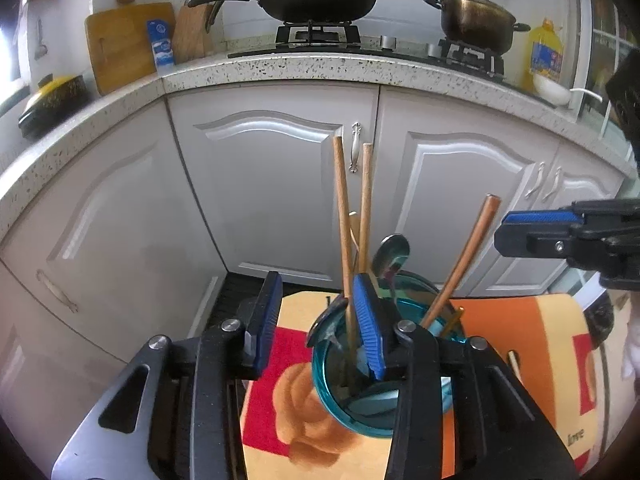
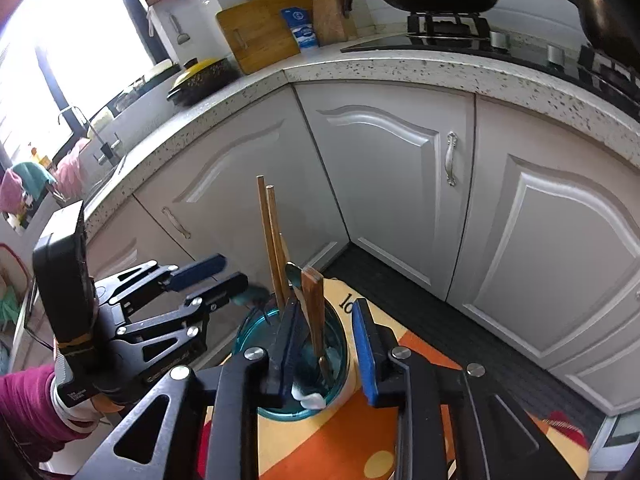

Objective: Organize utensils
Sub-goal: 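Release the spoon into the cup with the left tool while the right tool drops the fork in, then move both open tools back over the remaining utensils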

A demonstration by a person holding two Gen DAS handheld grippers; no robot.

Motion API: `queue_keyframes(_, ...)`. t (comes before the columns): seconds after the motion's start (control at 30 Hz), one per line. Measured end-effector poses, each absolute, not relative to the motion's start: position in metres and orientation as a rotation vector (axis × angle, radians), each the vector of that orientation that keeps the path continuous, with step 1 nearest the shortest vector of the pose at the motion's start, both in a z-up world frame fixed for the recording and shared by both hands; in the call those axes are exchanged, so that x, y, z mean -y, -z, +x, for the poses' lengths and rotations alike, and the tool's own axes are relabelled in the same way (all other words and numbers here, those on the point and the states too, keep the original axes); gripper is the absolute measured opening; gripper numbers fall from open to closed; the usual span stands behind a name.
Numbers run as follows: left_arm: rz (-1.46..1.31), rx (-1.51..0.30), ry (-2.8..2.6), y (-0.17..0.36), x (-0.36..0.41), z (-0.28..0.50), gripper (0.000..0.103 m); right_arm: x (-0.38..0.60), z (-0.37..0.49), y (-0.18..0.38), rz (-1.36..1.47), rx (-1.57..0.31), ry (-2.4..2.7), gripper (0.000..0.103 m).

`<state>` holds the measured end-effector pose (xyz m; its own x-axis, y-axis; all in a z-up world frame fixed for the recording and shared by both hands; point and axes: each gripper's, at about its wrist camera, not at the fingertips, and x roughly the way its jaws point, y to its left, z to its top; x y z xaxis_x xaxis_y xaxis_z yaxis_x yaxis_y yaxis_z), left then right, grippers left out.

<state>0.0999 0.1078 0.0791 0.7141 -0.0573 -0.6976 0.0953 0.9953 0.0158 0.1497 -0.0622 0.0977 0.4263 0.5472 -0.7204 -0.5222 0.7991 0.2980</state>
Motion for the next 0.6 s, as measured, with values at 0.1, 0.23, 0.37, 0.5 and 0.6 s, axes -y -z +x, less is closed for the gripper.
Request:
queue_keyframes(0.1,0.028,-0.774,0.083,-0.083,-0.11,0.092,0.039,0.069,0.142,-0.099,0.051,-0.911,-0.666,0.028)
queue_keyframes(0.23,0.005,-0.777,0.081,-0.086,-0.113,0.081,0.039,0.075,0.129,-0.1,0.058,-0.899,-0.657,0.031)
queue_keyframes(0.37,-0.005,-0.774,0.084,-0.089,-0.109,0.066,0.039,0.081,0.114,-0.1,0.071,-0.89,-0.651,0.031)
queue_keyframes(0.5,-0.008,-0.763,0.093,-0.093,-0.101,0.055,0.039,0.083,0.1,-0.098,0.065,-0.887,-0.64,0.032)
queue_keyframes(0.6,-0.008,-0.762,0.107,-0.094,-0.093,0.045,0.039,0.088,0.089,-0.096,0.072,-0.886,-0.627,0.033)
